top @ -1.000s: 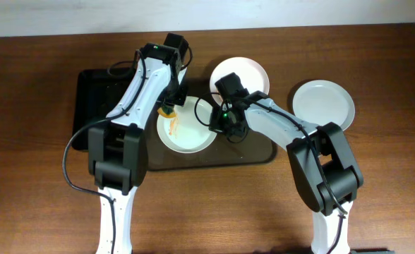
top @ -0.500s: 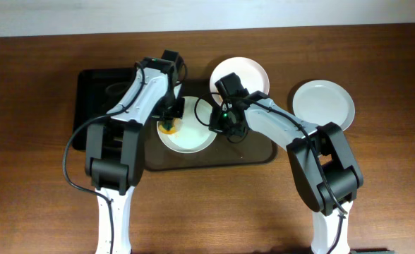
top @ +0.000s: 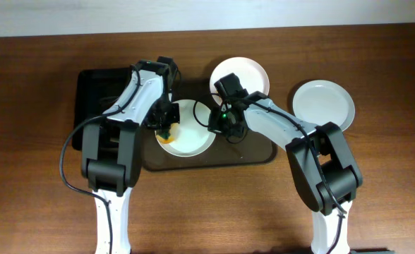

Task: Clean dirty plates on tray and stack at the side
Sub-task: 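Scrub the white plate with the sponge in the left gripper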

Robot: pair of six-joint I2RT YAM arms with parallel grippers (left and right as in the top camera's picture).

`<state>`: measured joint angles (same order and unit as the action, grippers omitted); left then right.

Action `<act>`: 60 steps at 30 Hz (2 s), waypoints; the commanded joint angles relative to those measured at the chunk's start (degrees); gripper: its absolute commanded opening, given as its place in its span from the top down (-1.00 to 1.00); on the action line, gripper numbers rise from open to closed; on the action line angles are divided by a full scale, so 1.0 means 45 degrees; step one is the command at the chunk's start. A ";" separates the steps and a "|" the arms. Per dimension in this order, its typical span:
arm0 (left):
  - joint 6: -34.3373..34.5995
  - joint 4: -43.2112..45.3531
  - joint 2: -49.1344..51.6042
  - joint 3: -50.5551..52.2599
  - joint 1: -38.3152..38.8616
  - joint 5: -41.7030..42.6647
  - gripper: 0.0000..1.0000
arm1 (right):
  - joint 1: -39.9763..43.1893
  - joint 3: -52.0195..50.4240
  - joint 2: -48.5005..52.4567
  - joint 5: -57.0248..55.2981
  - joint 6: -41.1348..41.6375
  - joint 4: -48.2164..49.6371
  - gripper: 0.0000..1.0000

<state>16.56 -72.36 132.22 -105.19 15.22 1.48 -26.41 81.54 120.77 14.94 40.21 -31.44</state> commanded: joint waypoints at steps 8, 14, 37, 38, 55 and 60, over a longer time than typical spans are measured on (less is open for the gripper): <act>-0.1734 -0.0151 -0.0102 0.0296 0.0384 0.2943 0.99 | 0.0063 -0.0117 0.0423 -0.0461 0.0112 -0.0146 0.92; -0.0500 0.2302 -0.0102 0.0296 0.0097 0.0121 0.99 | 0.0063 -0.0117 0.0423 -0.0461 0.0112 -0.0146 0.92; -0.5518 0.1540 -0.0102 0.0296 0.0306 0.5056 0.99 | 0.0063 -0.0117 0.0427 -0.0466 0.0112 -0.0155 0.92; -0.5498 0.1685 -0.0102 0.0296 0.0306 0.5100 0.99 | 0.0063 -0.0117 0.0427 -0.0461 0.0107 -0.0151 0.92; 0.1632 0.2195 -0.0097 0.0301 -0.0083 -0.3313 0.99 | 0.0068 -0.0117 0.0427 -0.0466 0.0112 -0.0146 0.92; 0.0967 0.0238 -0.0097 0.0554 0.0180 -0.2074 0.99 | 0.0068 -0.0117 0.0427 -0.0510 0.0112 -0.0146 0.92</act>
<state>21.47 -67.72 131.46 -104.44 15.79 -7.09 -26.44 81.58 120.84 15.18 40.23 -31.27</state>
